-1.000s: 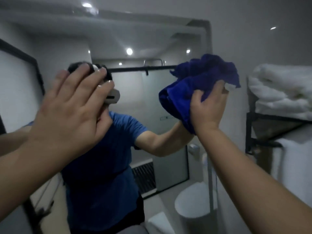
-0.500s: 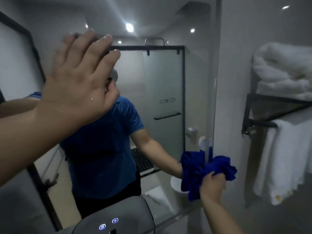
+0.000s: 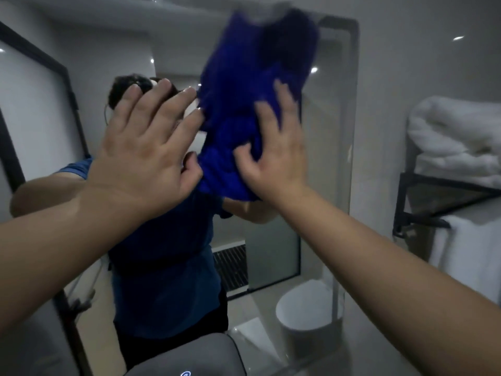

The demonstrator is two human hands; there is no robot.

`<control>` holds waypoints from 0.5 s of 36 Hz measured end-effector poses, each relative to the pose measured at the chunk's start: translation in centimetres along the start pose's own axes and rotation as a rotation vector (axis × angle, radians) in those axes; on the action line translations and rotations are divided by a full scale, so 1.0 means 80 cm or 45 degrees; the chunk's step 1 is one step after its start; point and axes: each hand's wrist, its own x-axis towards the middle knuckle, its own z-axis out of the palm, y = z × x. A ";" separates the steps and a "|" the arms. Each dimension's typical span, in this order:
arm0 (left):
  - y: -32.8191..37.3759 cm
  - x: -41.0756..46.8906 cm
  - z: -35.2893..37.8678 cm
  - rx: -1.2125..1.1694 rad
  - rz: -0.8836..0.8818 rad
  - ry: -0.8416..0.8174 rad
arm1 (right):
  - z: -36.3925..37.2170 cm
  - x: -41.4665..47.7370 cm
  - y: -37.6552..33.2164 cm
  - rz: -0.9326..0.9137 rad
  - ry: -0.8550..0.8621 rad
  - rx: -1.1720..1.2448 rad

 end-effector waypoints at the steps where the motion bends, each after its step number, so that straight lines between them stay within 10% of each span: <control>1: 0.000 0.000 0.000 0.002 0.000 -0.009 | 0.003 -0.017 0.003 -0.089 -0.031 0.028; 10: 0.002 0.001 -0.003 0.027 0.010 -0.034 | -0.012 -0.303 0.088 -0.122 -0.276 0.122; 18: 0.000 -0.004 -0.001 0.071 0.026 -0.054 | -0.058 -0.402 0.136 1.025 -0.256 -0.101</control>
